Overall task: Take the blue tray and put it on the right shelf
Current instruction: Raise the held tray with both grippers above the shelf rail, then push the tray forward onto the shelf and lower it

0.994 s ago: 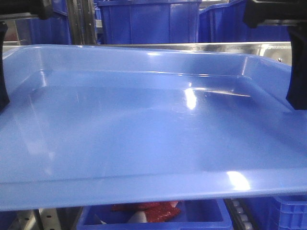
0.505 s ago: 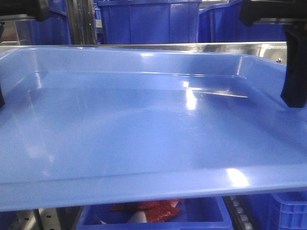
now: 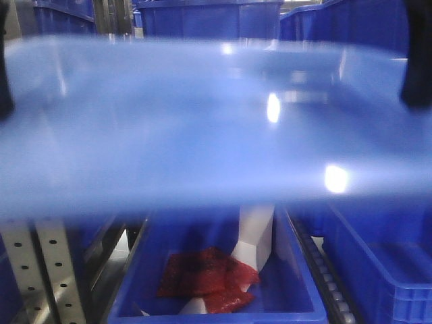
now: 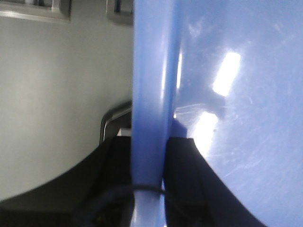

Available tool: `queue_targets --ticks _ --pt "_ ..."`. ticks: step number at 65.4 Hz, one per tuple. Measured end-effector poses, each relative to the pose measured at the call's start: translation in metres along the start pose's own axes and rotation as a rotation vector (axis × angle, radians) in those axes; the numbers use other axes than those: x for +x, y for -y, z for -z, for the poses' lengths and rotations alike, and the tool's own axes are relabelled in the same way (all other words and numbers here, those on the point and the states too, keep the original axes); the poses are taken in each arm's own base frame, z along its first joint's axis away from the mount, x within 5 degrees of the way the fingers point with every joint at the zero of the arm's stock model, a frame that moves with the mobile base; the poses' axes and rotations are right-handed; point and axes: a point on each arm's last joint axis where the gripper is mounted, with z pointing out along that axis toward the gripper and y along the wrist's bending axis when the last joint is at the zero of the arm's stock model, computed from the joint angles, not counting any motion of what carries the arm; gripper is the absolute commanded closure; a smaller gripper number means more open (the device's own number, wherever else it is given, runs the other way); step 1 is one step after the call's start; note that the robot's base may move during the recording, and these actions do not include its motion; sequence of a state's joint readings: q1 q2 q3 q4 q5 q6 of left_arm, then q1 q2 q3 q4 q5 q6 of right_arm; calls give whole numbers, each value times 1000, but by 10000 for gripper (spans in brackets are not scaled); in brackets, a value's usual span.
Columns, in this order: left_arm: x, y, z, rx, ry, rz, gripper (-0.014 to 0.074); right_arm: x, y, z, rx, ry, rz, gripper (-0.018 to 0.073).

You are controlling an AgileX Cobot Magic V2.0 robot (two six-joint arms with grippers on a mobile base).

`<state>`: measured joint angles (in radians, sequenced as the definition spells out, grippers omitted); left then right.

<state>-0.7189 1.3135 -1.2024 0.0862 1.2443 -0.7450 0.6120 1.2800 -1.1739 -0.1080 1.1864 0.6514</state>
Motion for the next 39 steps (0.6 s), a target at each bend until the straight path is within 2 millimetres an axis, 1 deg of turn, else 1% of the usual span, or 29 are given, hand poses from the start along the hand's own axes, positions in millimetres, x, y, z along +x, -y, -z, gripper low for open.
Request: queue_targets --ticks 10,17,21,26,27,28,31,34,35,39 --pt "-24 -1 28 40 115 -19 562 -24 -4 33 -27 120 8 399" --pt "-48 -5 39 56 168 -7 562 -48 -6 43 -33 172 -4 399" --pt "-65 -6 42 71 186 -8 562 -63 -7 40 -28 177 -12 399" --pt "-90 -8 41 86 205 -22 562 -86 -10 37 -24 199 -14 399" --pt "-93 -9 41 90 207 -17 562 -89 -10 37 -23 200 -18 399" --pt "-98 -9 38 89 206 -19 562 -93 -11 34 -19 197 -19 399" --pt "-112 -10 38 99 231 -30 562 -105 -13 31 -15 205 -28 399" --pt "-126 -11 36 104 252 -34 562 -116 -14 31 -18 222 -37 399" --pt "-131 -11 32 100 252 -36 562 -120 -15 27 -14 218 -38 399" --pt "-146 -10 30 109 272 -46 562 -134 -17 25 -11 239 -48 399"
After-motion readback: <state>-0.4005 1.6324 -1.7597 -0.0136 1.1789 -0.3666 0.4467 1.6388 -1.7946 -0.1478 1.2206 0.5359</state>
